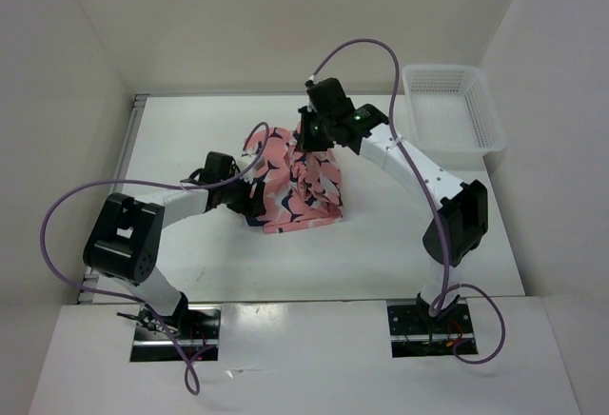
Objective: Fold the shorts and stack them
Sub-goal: Fold the shorts
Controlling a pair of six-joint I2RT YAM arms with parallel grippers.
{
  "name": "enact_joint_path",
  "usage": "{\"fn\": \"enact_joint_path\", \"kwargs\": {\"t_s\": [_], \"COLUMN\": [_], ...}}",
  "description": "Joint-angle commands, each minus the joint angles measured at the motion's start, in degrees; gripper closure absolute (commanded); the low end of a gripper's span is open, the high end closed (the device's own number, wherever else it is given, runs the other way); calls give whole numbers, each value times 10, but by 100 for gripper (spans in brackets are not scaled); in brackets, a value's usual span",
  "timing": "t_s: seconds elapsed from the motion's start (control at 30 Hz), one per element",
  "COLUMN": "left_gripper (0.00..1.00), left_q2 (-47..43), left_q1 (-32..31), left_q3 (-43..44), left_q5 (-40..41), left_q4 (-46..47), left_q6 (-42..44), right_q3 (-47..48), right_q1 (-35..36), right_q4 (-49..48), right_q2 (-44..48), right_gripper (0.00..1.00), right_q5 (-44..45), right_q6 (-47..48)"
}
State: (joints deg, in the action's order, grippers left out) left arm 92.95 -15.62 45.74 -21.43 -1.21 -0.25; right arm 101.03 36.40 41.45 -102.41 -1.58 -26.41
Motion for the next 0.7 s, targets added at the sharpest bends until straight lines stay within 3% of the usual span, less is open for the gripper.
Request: {"fn": "enact_joint_path", "kwargs": {"t_s": [0.0, 0.43, 0.67], "left_gripper": [27, 29, 24], "left_q2": [9, -15, -103], "left_q1": [-1, 4, 42], "left_q3": [10, 10, 24], "left_q5": [-24, -24, -29], "left_q4": [19, 9, -50], "left_q6": [3, 3, 3], "right_q3": [43, 83, 83], "right_q1": [22, 54, 54], "right_q4": [-22, -40, -45], "right_q2": [-16, -80, -91], "right_gripper": [100, 100, 100], "right_q5": [-11, -17, -17], "right_q6": [-10, -29, -35]}}
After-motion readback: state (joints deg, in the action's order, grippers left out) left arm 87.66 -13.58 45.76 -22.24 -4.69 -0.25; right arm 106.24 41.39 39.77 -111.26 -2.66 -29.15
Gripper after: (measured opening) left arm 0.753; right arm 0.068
